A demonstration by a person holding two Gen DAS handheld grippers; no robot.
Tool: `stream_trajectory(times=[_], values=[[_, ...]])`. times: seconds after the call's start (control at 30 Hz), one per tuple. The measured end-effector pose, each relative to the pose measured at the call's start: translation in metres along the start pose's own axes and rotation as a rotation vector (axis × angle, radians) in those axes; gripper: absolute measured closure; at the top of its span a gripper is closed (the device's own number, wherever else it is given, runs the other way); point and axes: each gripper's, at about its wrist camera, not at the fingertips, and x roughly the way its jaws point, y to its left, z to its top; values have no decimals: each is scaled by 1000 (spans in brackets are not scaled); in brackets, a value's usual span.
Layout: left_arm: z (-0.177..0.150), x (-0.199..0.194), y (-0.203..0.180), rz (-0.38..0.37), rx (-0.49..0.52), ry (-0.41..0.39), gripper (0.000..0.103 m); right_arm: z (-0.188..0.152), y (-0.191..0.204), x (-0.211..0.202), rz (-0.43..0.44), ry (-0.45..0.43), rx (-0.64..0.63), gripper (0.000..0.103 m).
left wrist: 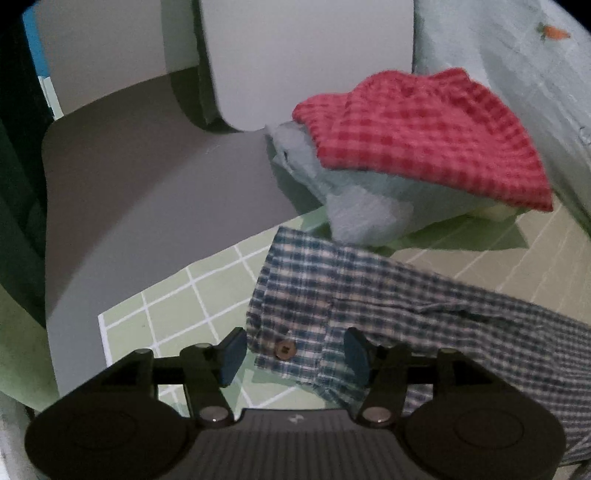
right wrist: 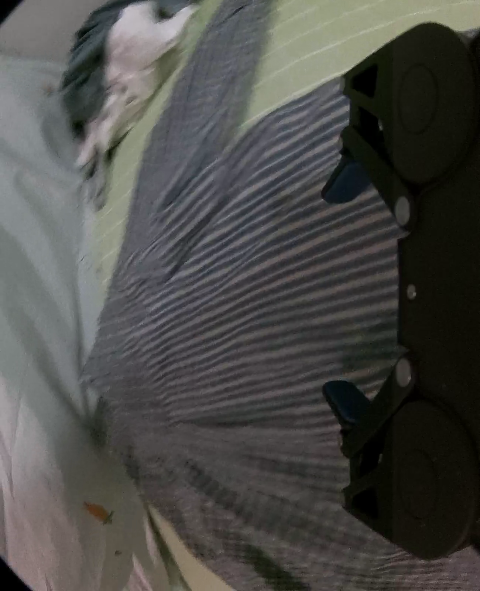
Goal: Fold clothes
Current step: 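Grasp the sleeve cuff with the left gripper and lift it, then fold the sleeve cuff with the left gripper across the shirt body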
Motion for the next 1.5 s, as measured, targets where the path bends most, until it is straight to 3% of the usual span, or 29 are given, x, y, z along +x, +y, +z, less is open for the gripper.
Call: stream_trajectory(times=[0.17, 0.27, 0.33, 0.5, 0.57, 0.6, 0.67, 0.73, 0.83, 0.97, 1.1, 1.2, 1.23, 1.27, 1.33, 1.37, 1.43, 1.5], values=[[-2, 12, 2, 20, -6, 31, 43, 67, 28, 39, 56, -89, -62, 0], [-3, 19, 4, 24, -17, 44, 42, 113, 50, 64, 52, -166, -98, 12], [-3, 23, 6, 21, -34, 46, 39, 147, 60, 83, 65, -207, -106, 15], [-2, 30, 10, 24, -55, 35, 33, 217, 74, 130, 163, -200, -54, 21], [-2, 31, 11, 24, -69, 25, 33, 232, 76, 154, 193, -136, -37, 36], [-1, 31, 10, 25, -68, 21, 33, 238, 77, 166, 197, -95, -31, 59], [0, 32, 8, 23, -56, 12, 36, 245, 76, 187, 202, -41, -6, 84], [1, 32, 5, 9, -37, 5, 49, 249, 73, 199, 208, -27, 16, 96], [5, 33, -1, -5, -21, -8, 67, 254, 70, 210, 221, -26, 28, 99], [14, 38, -12, 9, -35, -22, 80, 253, 70, 203, 222, -48, 9, 99], [20, 41, -23, 31, -26, -35, 82, 250, 71, 190, 216, -77, -20, 99], [22, 39, -23, 31, -44, -26, 80, 247, 72, 179, 213, -98, -42, 91], [22, 38, -21, 30, -58, -23, 77, 246, 72, 176, 211, -106, -50, 70], [21, 36, -18, 27, -71, -20, 76, 245, 73, 172, 210, -113, -57, 32], [20, 32, -11, 24, -91, -15, 61, 243, 73, 165, 207, -127, -72, 0], [18, 29, -8, 26, -96, -15, 58, 243, 73, 162, 206, -134, -79, 1], [14, 23, -2, 29, -104, -16, 35, 230, 72, 145, 213, -142, -81, 1], [8, 18, 4, 12, -118, -17, 30, 201, 67, 125, 212, -136, -67, 0]])
